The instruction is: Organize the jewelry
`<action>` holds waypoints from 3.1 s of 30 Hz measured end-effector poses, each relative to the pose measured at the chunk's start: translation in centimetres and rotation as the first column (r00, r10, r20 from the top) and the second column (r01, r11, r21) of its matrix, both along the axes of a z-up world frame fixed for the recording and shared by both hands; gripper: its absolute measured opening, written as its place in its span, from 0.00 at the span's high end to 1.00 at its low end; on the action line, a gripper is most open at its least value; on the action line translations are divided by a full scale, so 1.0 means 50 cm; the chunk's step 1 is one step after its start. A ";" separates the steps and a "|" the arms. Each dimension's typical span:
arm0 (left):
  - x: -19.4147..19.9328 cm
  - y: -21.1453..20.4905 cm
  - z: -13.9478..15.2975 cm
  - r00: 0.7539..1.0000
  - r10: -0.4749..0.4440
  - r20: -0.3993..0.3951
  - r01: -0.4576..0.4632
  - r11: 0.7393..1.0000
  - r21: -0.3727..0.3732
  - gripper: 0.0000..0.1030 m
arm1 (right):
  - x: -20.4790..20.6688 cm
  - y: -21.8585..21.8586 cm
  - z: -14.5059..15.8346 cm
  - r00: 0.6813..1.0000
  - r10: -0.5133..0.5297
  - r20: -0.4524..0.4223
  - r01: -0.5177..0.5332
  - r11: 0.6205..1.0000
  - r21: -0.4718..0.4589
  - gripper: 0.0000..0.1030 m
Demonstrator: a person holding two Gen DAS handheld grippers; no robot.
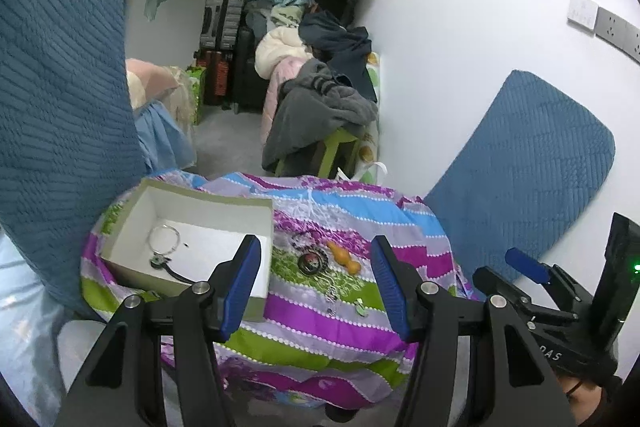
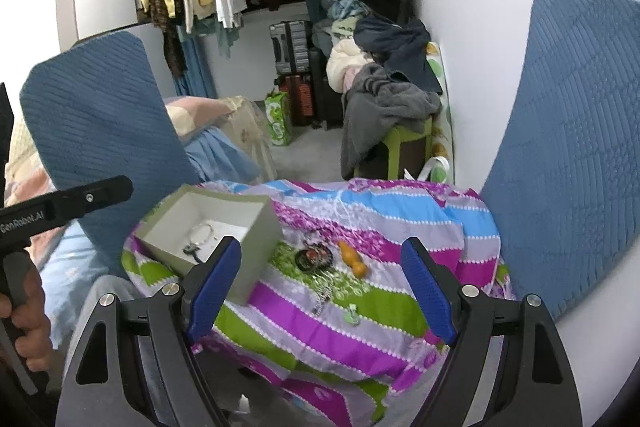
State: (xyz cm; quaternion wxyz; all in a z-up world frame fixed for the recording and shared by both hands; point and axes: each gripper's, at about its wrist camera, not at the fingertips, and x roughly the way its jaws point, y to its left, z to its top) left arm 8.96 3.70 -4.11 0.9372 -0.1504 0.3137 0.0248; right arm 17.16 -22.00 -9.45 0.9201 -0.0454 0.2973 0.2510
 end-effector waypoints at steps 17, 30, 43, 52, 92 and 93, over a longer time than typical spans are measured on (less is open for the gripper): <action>0.111 -0.062 -0.211 0.991 -0.075 -0.112 0.069 0.996 -0.054 0.46 | 0.078 -0.061 -0.155 0.997 -0.054 -0.053 0.055 0.998 0.011 0.23; 0.264 -0.106 -0.358 0.973 -0.108 -0.204 0.098 0.993 -0.061 0.53 | 0.246 -0.053 -0.280 0.980 0.062 -0.187 -0.053 0.997 0.050 0.53; 0.376 -0.094 -0.486 0.956 -0.072 -0.286 0.059 0.997 -0.052 0.68 | 0.374 0.002 -0.387 0.938 0.140 -0.316 -0.142 0.990 0.016 0.64; 0.419 -0.086 -0.508 0.957 -0.074 -0.281 0.068 0.997 -0.031 0.74 | 0.419 0.055 -0.422 0.915 0.167 -0.367 -0.178 0.984 0.004 0.68; 0.340 -0.066 -0.414 0.959 -0.186 -0.213 0.158 0.977 -0.141 0.95 | 0.305 0.048 -0.385 0.907 -0.059 -0.418 0.020 0.995 -0.098 0.74; 0.336 -0.067 -0.408 0.958 -0.189 -0.217 0.161 0.977 -0.139 0.95 | 0.293 0.040 -0.375 0.906 -0.081 -0.415 0.044 0.994 -0.098 0.74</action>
